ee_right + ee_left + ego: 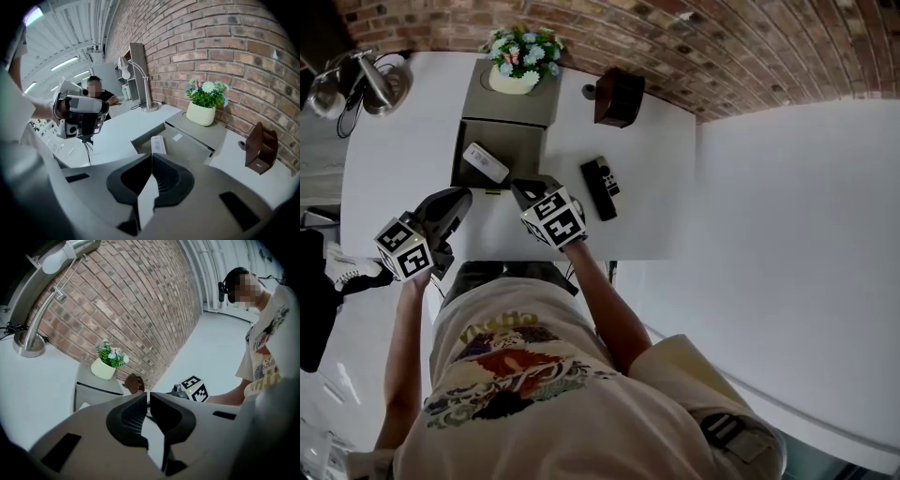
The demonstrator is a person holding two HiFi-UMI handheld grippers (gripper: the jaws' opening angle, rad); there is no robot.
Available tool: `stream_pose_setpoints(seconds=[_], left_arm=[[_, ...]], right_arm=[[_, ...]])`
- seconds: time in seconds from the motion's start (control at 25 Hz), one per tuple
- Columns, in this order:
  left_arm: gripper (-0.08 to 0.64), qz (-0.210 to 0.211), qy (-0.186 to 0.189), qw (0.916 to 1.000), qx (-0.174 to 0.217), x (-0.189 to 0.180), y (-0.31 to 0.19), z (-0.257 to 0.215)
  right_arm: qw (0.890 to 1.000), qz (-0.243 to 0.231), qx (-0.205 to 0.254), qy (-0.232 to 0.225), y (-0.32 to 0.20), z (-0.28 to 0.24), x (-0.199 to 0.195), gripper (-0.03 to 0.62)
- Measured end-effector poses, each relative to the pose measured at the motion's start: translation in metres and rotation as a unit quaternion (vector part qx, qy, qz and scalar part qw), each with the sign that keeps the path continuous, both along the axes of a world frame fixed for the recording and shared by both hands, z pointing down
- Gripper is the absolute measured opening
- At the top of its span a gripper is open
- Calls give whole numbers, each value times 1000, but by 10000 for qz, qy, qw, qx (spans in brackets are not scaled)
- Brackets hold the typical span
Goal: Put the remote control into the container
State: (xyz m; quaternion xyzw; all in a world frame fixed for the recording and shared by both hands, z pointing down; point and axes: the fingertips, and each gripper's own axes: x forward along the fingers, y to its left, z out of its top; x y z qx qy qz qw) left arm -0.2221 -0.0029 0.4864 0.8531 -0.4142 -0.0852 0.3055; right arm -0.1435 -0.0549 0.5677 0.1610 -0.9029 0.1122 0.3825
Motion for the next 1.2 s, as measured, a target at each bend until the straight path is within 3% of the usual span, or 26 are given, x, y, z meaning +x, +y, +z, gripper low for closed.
stream_pose_setpoints(seconds=[0.36,1.0,1.2], left_arm=[[5,55,-116,9999,2,1,1,-6],[5,414,-435,9981,114,25,-5,-20],[5,463,-247,9986,81,35,-6,-24]], right_arm=[[9982,312,-201,-463,14,-29,10,9],[9962,524,-49,-695,28,-53,28,11],[9947,673,29,-781,28,-59,37,11]])
